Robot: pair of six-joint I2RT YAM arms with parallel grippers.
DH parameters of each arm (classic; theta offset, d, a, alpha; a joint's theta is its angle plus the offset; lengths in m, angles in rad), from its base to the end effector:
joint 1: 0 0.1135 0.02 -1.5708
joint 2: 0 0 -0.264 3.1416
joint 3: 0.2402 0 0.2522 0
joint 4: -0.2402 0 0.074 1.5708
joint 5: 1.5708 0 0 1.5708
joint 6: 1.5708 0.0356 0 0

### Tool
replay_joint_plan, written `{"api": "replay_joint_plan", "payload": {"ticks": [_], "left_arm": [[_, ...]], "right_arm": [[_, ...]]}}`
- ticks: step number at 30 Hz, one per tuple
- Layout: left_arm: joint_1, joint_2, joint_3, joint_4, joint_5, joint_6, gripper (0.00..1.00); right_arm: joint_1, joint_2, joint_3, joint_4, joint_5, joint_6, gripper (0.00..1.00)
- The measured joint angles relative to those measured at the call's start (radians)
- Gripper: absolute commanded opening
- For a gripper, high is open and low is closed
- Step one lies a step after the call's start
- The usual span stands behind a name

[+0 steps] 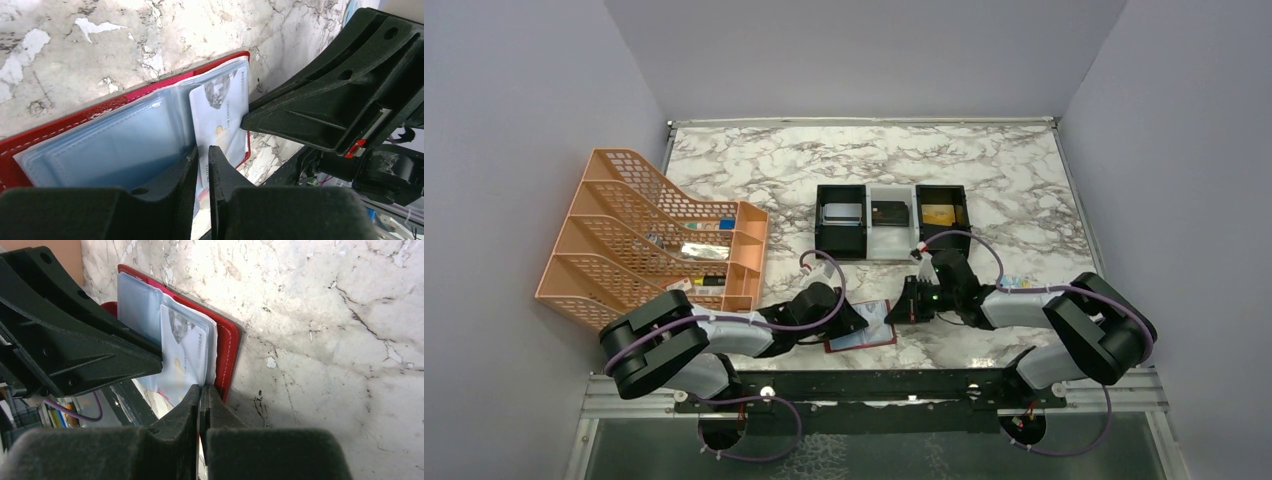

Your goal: Take the credit cards out of the card holder

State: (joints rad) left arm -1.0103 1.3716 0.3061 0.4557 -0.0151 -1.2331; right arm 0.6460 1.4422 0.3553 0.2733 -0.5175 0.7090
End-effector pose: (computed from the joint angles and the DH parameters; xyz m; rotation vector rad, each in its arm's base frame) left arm 0.1220 -0.1934 0.1242 -0.2842 2.4535 -1.1517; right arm 0.1693 0.1497 0.1101 -0.1925 2.6182 1.1894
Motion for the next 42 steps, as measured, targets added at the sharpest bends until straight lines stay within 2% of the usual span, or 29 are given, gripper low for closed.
{"api": "replay_joint_plan", "payload": {"ticks": [8,28,29,31,32,42], "left_arm": [[0.0,-0.044,-0.032,0.02,-0.02,-0.023,0.0],[-0.005,-0.13,-0.095,0.056,-0.041,-0.026,0.0],[-0.005,-0.132,-0.097,0.056,-0.042,-0.026,0.01],[-0.005,-0.133,-0.097,0.057,-0.043,-0.026,0.13],[-0.005,-0.132,-0.097,0.057,-0.043,-0.026,0.15],[-0.005,0.024,-0.027,0.078,-0.039,-0.036,0.27]], "right_arm": [[0.0,0.002,-0.018,0.039,0.003,0.04,0.01],[0.008,-0.026,-0.02,0.007,0.035,0.051,0.01],[0.008,-0.028,-0.02,0.003,0.037,0.051,0.01],[0.008,-0.029,-0.019,-0.001,0.037,0.051,0.01],[0.008,-0.029,-0.019,-0.001,0.037,0.051,0.01],[0.008,-0.029,-0.019,-0.002,0.037,0.052,0.01]]}}
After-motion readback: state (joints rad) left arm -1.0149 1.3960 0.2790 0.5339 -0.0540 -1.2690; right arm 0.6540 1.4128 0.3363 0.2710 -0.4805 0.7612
